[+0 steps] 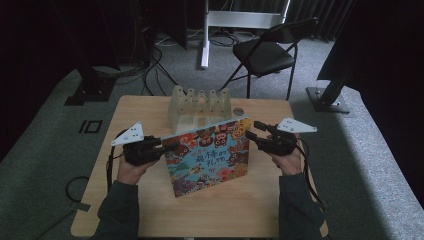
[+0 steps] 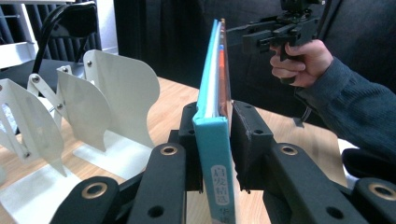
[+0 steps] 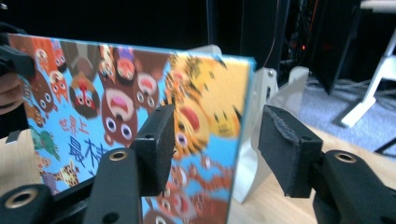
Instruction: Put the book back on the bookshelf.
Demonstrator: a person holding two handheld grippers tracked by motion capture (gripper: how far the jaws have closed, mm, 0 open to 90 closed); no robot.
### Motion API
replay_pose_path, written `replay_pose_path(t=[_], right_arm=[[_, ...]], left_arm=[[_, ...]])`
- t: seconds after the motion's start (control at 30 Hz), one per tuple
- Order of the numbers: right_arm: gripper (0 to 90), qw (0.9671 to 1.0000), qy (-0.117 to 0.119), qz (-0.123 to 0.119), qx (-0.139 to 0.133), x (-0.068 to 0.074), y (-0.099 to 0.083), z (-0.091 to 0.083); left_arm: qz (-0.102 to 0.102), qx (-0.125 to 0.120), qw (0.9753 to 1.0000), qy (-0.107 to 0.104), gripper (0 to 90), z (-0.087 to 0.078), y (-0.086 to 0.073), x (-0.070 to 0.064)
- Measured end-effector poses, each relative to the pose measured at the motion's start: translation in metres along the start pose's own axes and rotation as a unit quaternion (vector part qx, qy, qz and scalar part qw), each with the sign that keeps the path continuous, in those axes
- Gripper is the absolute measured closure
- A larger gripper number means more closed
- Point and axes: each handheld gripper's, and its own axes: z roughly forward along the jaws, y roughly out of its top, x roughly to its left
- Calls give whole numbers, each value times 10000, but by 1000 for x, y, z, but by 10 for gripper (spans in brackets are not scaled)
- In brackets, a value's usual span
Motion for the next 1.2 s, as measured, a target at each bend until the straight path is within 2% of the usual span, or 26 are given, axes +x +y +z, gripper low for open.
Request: replay_pose_path(t=[0.13, 0.2, 0.23, 0.27, 0.3, 0.43, 0.57, 0.67, 0.73, 0.77, 0.83, 1.07, 1.2], right_arm=[[431, 9999, -8, 75, 132, -5, -9, 3], [431, 9999, 9, 67, 157, -5, -10, 4], [425, 9998, 28, 53, 206, -5, -12, 7], [425, 9998, 42, 52, 212, -6, -13, 8], [424, 9998, 40, 55, 210, -6, -13, 8], [422, 9997, 70, 70, 215, -7, -15, 8], [420, 9995, 82, 115, 281, -10, -19, 9], [416, 9994, 111, 148, 301, -11, -23, 11], [412, 9993, 124, 145, 318, -10, -24, 12], [412, 9993, 124, 145, 318, -10, -24, 12], [411, 9992, 113, 128, 356, -11, -24, 13], [411, 9991, 95, 55, 415, -10, -26, 15], [410, 9991, 71, 36, 418, -9, -26, 15]], left_arm=[[127, -18, 9999, 16, 769, -1, 2, -2], [127, -18, 9999, 16, 773, -1, 2, -2], [249, -13, 9997, 23, 786, -2, 4, -4], [270, -21, 9996, 15, 795, -3, 4, -5], [317, -14, 9995, 92, 800, -3, 5, -5], [367, -51, 9991, 197, 811, -4, 4, -7], [449, -100, 9988, 184, 808, -4, 3, -13], [403, -179, 9988, 189, 796, -3, 0, -14], [360, -204, 9991, 132, 736, -3, -1, -13], [328, -211, 9992, 88, 736, -2, -3, -13], [313, -179, 9993, 96, 677, 1, -5, -13], [191, -200, 9996, 64, 670, 10, -17, -14], [194, -192, 9995, 162, 670, 13, -20, -16]])
